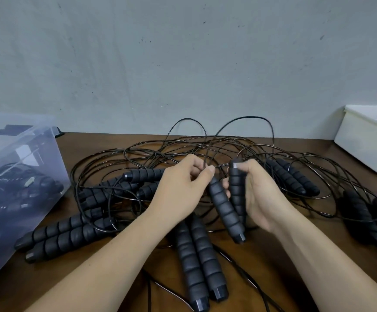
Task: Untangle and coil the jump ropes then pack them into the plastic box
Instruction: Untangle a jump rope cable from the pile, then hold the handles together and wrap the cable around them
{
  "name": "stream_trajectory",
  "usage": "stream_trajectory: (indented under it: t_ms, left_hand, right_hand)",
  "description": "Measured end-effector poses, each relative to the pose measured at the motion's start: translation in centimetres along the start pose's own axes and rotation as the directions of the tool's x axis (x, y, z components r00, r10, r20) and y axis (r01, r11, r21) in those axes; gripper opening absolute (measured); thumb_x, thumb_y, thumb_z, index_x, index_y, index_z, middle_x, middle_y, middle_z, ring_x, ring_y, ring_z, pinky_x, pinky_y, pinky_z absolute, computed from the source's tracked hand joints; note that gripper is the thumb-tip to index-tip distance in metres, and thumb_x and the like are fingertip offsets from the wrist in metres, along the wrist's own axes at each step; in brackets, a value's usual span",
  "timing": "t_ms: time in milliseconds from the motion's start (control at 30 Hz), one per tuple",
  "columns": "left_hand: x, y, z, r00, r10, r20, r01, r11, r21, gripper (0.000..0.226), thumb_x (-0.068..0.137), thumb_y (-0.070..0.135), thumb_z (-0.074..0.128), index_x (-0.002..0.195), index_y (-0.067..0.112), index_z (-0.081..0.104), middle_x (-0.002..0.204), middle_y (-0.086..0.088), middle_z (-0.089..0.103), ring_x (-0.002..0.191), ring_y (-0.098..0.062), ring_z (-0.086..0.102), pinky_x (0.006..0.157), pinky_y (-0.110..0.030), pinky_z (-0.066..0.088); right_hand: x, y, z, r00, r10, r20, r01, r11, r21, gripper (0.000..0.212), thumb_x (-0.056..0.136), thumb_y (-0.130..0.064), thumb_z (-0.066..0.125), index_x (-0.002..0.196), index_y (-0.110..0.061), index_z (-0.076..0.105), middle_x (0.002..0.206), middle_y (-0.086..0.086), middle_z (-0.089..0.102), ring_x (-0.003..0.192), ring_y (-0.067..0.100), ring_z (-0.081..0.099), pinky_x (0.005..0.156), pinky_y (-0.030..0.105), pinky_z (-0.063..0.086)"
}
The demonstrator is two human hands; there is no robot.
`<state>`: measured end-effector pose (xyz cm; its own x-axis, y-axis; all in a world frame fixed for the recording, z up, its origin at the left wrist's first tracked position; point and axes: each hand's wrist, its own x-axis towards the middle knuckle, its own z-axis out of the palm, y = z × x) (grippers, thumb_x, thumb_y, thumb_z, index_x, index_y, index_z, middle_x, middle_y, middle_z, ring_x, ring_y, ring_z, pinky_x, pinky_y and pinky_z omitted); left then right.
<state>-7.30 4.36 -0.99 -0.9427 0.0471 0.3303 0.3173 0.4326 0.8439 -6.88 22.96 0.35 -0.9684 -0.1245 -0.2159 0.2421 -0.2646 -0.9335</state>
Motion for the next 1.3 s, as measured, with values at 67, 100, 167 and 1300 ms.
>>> stream_trajectory:
  t_ms: [67,100,167,1300]
  left_hand:
    - [0.2,-0.3,-0.2,0.999,-0.040,-0.003,0.040,0.999,-0.017,0.021,0.098,0.053,0.064,0.091,0.032,0.065,0.083,0.008,0.071,0.076,-0.012,0.068,0.076,-0.040,0.057]
    - [0.3,-0.4,-0.2,0.999,-0.050,-0.008,0.050,0.998,-0.027,0.022,0.097,0.053,0.064,0.091,0.033,0.065,0.083,0.008,0.071,0.076,-0.013,0.068,0.074,-0.038,0.056]
    - [0.4,-0.4,-0.3,0.998,-0.065,-0.020,0.064,0.997,-0.031,0.021,0.097,0.052,0.065,0.091,0.032,0.066,0.082,0.008,0.072,0.076,-0.013,0.069,0.073,-0.035,0.055]
    - [0.3,0.9,-1.0,0.979,-0.137,-0.152,0.087,0.951,-0.298,0.022,0.100,0.039,0.070,0.115,0.023,0.065,0.090,0.000,0.075,0.072,-0.013,0.075,0.076,-0.047,0.066]
  right_hand:
    - [0.0,0.2,0.1,0.999,0.035,0.011,-0.035,0.999,0.013,0.036,0.099,-0.029,0.047,0.075,-0.015,0.070,0.085,0.012,0.059,0.071,0.025,0.055,0.076,0.042,0.048]
    - [0.1,0.3,0.1,1.000,0.025,-0.001,-0.025,1.000,0.011,0.037,0.099,-0.026,0.046,0.075,-0.013,0.071,0.086,0.014,0.060,0.072,0.027,0.056,0.076,0.043,0.049]
    - [0.2,0.5,0.0,0.999,-0.037,-0.019,0.037,0.999,-0.015,0.025,0.102,-0.021,0.047,0.094,-0.006,0.065,0.091,0.016,0.063,0.071,0.027,0.058,0.071,0.041,0.052]
    - [-0.9,1.2,0.6,0.850,-0.481,0.214,0.375,0.268,-0.887,0.101,0.084,-0.040,0.084,0.168,-0.032,0.030,0.141,-0.017,0.055,0.130,0.003,0.053,0.108,0.024,0.043]
